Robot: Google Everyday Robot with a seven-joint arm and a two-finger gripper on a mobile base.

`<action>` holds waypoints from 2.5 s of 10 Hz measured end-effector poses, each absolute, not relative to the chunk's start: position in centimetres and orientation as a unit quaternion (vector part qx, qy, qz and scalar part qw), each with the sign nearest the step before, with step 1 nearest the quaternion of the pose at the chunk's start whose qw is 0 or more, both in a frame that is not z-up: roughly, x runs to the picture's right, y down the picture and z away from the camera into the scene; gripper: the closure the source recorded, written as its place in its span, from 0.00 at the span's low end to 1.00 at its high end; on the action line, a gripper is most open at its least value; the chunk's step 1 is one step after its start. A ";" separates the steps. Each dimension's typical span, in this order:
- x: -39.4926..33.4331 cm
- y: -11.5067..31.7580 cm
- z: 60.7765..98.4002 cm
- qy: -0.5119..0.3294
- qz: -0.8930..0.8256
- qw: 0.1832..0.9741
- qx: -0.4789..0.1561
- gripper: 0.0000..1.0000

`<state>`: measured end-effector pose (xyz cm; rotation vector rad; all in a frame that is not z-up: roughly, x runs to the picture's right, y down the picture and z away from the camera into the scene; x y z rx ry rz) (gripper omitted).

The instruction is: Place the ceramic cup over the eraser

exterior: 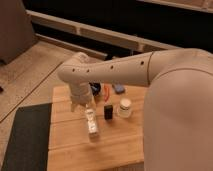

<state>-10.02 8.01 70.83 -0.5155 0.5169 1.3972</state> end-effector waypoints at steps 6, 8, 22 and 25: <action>-4.6 0.7 73.7 0.194 0.632 0.733 -0.161 0.35; -3.0 -1.5 73.6 0.111 0.684 0.701 -0.171 0.35; 12.1 -0.1 74.1 0.116 0.805 0.566 -0.134 0.35; 12.3 3.0 76.2 0.130 0.811 0.549 -0.157 0.35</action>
